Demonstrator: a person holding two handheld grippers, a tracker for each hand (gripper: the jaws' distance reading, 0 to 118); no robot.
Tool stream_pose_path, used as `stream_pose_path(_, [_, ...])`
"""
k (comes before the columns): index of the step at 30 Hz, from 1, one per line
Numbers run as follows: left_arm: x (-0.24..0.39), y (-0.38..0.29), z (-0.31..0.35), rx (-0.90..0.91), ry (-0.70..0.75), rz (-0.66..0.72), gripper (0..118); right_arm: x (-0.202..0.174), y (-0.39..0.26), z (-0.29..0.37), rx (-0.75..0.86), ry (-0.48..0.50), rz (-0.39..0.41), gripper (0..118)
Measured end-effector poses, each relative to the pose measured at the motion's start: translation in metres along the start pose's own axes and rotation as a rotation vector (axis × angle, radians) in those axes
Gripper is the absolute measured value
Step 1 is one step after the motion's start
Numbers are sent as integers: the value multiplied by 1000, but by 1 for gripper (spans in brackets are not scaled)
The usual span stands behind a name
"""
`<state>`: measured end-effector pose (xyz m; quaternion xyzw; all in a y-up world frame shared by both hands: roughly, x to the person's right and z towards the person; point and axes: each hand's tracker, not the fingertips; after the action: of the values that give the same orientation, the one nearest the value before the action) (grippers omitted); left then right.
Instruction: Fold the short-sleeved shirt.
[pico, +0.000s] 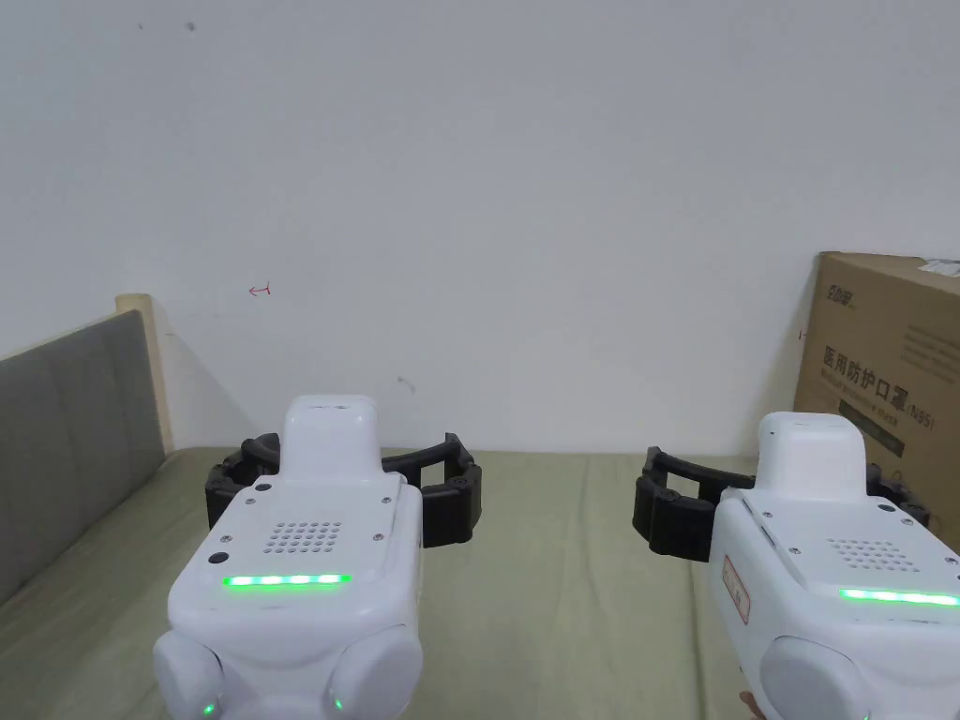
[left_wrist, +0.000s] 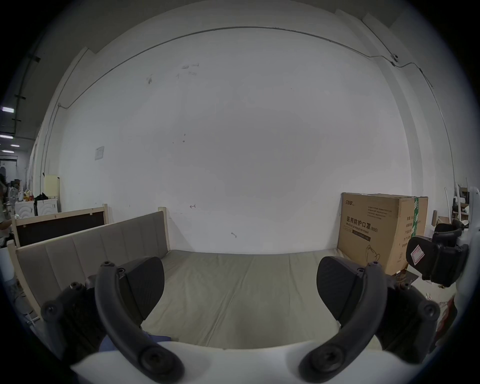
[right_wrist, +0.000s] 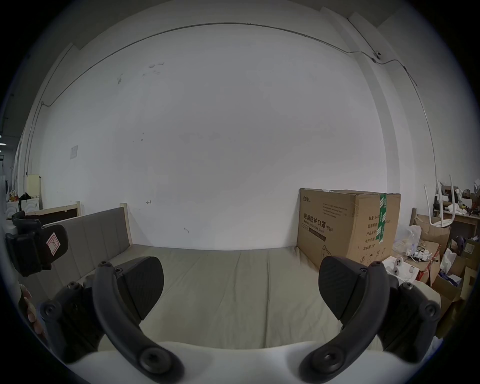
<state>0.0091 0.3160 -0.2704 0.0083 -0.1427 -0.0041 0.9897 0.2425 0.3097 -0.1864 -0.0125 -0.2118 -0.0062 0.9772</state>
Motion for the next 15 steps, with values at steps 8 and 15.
stream_pose_path(8, [0,-1,0,-5,-5,9,117,2,0,1,1,6,-11,117])
stream_pose_path(15, [0,-4,0,-12,-6,3,117,1,-2,1,-3,8,-6,117])
